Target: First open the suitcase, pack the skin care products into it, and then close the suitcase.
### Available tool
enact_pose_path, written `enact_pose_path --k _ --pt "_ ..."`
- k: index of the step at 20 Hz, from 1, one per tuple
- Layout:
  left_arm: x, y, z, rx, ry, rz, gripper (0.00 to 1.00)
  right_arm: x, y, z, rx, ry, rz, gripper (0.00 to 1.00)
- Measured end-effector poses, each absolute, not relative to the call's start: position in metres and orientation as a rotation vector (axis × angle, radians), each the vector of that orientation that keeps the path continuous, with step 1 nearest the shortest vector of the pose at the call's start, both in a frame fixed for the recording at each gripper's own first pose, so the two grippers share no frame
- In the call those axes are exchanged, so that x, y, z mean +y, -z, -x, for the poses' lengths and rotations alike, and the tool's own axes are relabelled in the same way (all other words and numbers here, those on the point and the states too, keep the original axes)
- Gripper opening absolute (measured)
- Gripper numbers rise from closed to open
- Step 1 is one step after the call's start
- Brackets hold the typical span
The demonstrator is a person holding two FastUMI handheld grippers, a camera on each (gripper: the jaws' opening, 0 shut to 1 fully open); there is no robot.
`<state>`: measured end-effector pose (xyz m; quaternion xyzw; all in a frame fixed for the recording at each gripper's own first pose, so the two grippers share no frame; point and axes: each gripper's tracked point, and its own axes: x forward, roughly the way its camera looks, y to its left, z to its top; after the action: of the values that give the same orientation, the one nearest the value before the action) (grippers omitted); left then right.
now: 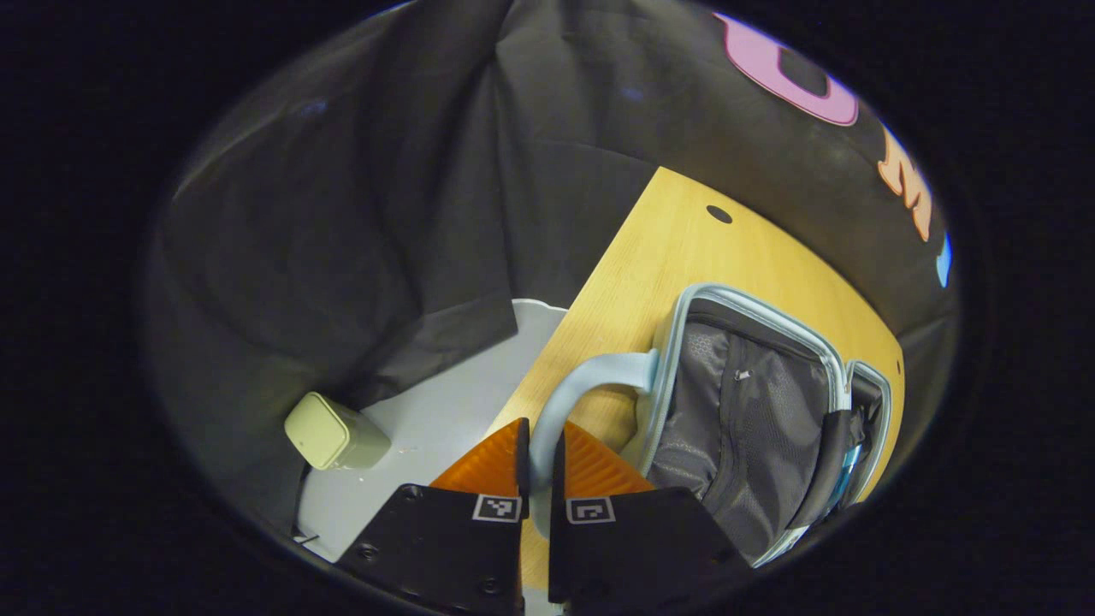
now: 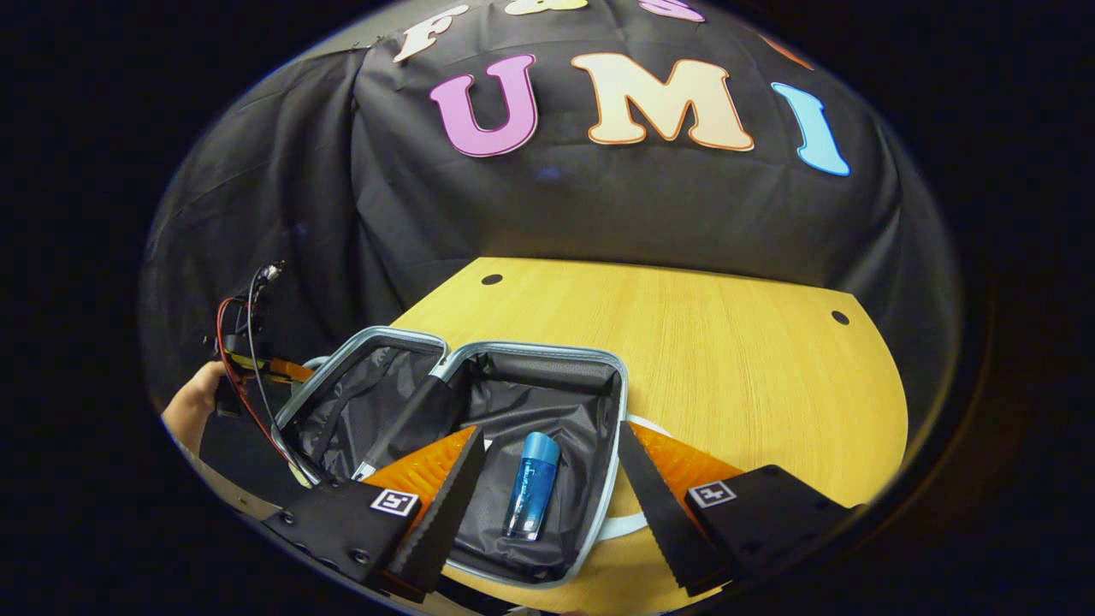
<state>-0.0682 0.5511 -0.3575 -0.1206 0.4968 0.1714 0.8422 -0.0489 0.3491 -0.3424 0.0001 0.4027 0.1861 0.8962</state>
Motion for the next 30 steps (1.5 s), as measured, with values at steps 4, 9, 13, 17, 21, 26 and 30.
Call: enact_pose_path --k 4,9,13,17,21,26,30 --pt "0.546 0.311 0.068 0.980 -0.388 0.197 0.04 0.343 0.337 0.045 0.808 -0.436 0.000 0.98" --pt "0.522 0.257 0.070 0.909 -0.421 0.161 0.04 0.322 0.335 0.046 0.797 -0.485 -0.020 0.98" --pt "0.489 0.209 0.060 0.812 -0.393 0.099 0.04 0.304 0.332 0.042 0.795 -0.507 -0.047 0.98" --pt "0.449 0.171 0.052 0.767 -0.361 0.075 0.04 0.288 0.329 0.038 0.790 -0.522 -0.073 0.98" --pt "0.405 0.143 0.035 0.713 -0.296 0.055 0.04 0.272 0.323 0.035 0.775 -0.532 -0.088 0.98" --pt "0.334 0.111 0.013 0.651 -0.177 0.032 0.04 0.245 0.318 0.030 0.763 -0.516 -0.100 0.98" --pt "0.284 0.106 -0.002 0.635 -0.082 0.048 0.04 0.225 0.315 0.028 0.755 -0.500 -0.104 0.98"
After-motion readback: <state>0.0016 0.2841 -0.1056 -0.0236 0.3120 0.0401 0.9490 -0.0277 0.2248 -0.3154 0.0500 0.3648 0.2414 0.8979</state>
